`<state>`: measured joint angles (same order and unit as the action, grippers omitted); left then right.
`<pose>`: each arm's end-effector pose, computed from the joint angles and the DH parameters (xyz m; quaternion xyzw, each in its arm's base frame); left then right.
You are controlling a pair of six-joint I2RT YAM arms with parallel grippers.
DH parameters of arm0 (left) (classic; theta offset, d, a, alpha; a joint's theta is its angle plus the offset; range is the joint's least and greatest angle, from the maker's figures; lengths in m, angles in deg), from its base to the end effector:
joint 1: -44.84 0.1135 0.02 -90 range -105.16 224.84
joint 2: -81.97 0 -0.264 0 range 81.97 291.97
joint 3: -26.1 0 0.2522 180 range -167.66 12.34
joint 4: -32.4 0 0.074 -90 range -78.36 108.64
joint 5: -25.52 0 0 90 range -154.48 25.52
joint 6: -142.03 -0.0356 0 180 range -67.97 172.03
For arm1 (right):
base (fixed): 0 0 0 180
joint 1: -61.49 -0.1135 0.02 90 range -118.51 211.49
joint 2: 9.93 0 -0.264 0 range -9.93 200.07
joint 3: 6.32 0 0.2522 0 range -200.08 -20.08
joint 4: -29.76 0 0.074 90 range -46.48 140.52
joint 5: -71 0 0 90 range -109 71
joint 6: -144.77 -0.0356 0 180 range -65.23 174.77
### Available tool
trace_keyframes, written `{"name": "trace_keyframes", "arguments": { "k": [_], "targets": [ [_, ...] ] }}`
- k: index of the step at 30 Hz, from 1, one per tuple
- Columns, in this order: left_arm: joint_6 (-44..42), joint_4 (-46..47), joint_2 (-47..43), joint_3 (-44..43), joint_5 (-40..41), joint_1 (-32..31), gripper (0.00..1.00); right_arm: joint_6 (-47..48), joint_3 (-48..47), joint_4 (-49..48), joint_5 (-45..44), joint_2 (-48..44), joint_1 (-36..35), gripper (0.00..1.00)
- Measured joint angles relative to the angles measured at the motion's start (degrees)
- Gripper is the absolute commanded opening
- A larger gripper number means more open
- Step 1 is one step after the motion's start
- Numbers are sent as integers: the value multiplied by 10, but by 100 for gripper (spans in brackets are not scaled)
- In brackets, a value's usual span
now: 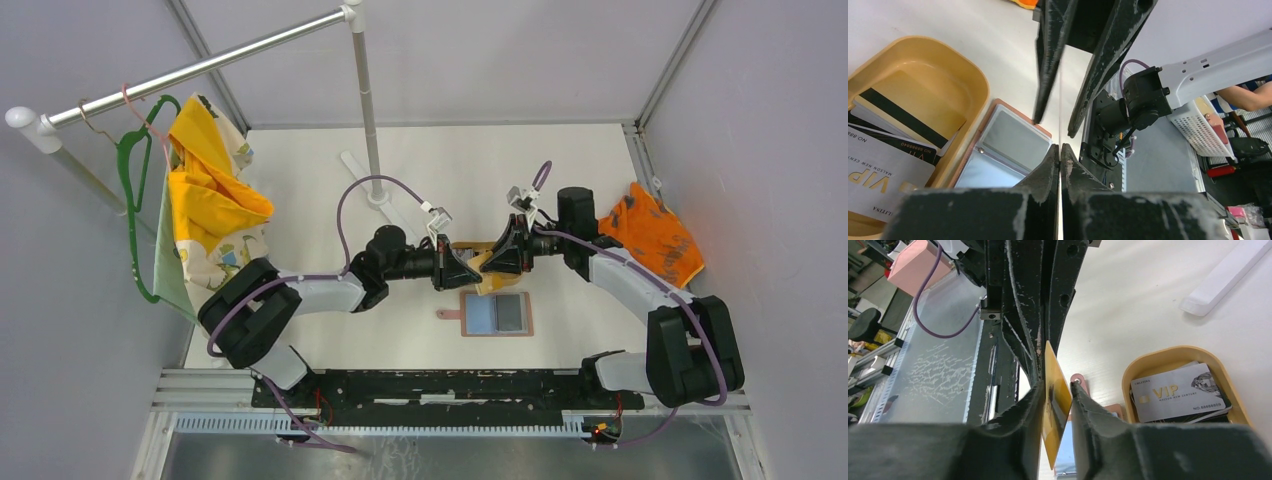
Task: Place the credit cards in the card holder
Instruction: Pick up the credit card from the storage box.
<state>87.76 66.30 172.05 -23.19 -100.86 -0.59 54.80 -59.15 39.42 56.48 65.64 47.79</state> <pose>0.2048 -0.2380 0.2004 0.2664 0.6909 -0.5874 0.3267 0.2414 0.0943 0.2272 -0.3756 0.6528 0.5779 0.3144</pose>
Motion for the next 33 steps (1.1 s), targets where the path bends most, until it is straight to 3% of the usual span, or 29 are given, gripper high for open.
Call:
{"name": "trace_keyframes", "arguments": {
  "k": [3, 7, 9, 13, 14, 16, 18, 25, 27, 29, 30, 31, 33],
  "targets": [
    [-4, -8, -12, 0, 2, 0, 2, 49, -16, 48, -11, 0, -4, 50],
    [-7, -9, -35, 11, 2, 8, 2, 113, -35, 107, -25, 0, -6, 49],
    [-9, -9, -45, 16, 2, 14, 2, 130, -35, 125, -26, 1, -6, 42],
    [-9, -7, -59, 25, 2, 23, 2, 151, -35, 144, -26, 4, -10, 11],
    [-9, -7, -60, 26, 2, 25, 2, 153, -35, 148, -23, 4, -11, 8],
    [-9, -5, -61, 32, -1, 30, 16, 154, -36, 154, -19, 4, -16, 2],
    [-9, 0, -61, 38, -4, 33, 23, 156, -36, 156, -15, 7, -20, 0],
    [-8, 11, -72, 46, -15, 50, 29, 163, -36, 158, -13, 13, -24, 0],
    [-8, 15, -78, 47, -17, 52, 22, 164, -36, 158, -14, 14, -26, 0],
    [-8, 21, -81, 47, -18, 55, 5, 165, -36, 159, -13, 15, -28, 0],
    [-8, 22, -81, 47, -18, 55, 2, 166, -36, 159, -13, 15, -30, 1],
    [-9, 21, -81, 47, -18, 56, 2, 167, -36, 160, -13, 16, -31, 3],
    [-8, 22, -81, 48, -23, 56, 2, 173, -37, 168, -13, 18, -33, 21]
  ]
}}
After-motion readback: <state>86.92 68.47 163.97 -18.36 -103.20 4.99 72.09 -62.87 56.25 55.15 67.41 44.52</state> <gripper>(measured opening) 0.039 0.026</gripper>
